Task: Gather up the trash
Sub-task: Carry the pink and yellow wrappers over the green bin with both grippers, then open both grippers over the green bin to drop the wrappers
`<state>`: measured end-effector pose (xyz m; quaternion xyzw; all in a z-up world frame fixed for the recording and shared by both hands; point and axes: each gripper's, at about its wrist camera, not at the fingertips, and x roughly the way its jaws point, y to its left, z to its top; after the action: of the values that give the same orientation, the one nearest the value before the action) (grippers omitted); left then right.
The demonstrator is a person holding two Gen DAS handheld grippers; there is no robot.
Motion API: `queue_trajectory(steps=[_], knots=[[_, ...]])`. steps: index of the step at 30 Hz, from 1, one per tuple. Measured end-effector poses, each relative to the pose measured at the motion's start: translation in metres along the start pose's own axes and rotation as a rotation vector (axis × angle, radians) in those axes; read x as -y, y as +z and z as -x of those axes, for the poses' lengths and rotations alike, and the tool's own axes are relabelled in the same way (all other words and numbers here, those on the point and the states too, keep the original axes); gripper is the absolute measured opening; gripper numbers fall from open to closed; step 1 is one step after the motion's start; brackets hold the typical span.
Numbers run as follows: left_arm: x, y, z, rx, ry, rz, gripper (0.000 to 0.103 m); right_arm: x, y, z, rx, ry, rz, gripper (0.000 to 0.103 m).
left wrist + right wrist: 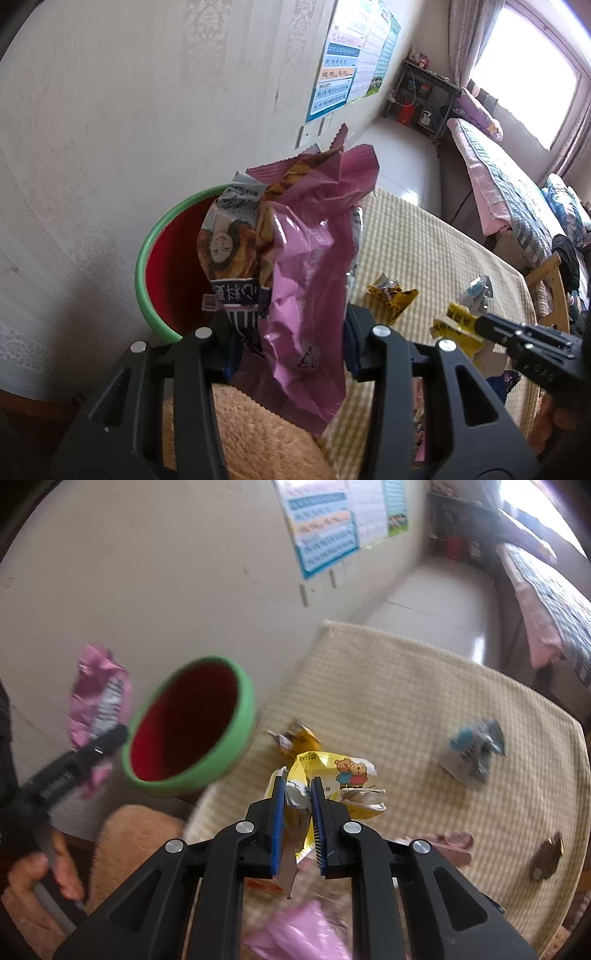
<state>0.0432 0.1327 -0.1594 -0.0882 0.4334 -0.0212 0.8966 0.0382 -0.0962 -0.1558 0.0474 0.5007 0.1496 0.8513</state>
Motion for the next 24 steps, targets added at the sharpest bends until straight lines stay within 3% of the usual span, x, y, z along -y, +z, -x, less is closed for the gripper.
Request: queue_trajectory(steps=[5, 11, 17, 18, 19, 20, 24], knots=[[-0.026, 0.003, -0.004, -0.004, 0.027, 0.043, 0.041, -0.033, 0.030, -0.007, 0.020, 0.127, 0.021, 0.014], [-0.056, 0.010, -0.016, -0.037, 0.064, 0.069, 0.041, -0.053, 0.071, -0.025, -0.010, 0.351, -0.118, 0.014], [-0.071, 0.012, -0.036, -0.086, 0.086, 0.091, 0.044, -0.062, 0.097, -0.037, 0.016, 0.389, -0.171, 0.017], [-0.071, 0.014, -0.038, -0.094, 0.090, 0.092, 0.048, -0.061, 0.100, -0.039, 0.021, 0.403, -0.200, 0.021], [-0.071, 0.015, -0.041, -0.100, 0.101, 0.094, 0.062, -0.059, 0.103, -0.043, 0.022, 0.417, -0.239, 0.040], [-0.071, 0.015, -0.041, -0.097, 0.106, 0.099, 0.066, -0.056, 0.105, -0.043, 0.022, 0.423, -0.261, 0.043], [-0.067, 0.013, -0.035, -0.086, 0.096, 0.093, 0.066, -0.049, 0.099, -0.023, 0.055, 0.411, -0.251, 0.043]])
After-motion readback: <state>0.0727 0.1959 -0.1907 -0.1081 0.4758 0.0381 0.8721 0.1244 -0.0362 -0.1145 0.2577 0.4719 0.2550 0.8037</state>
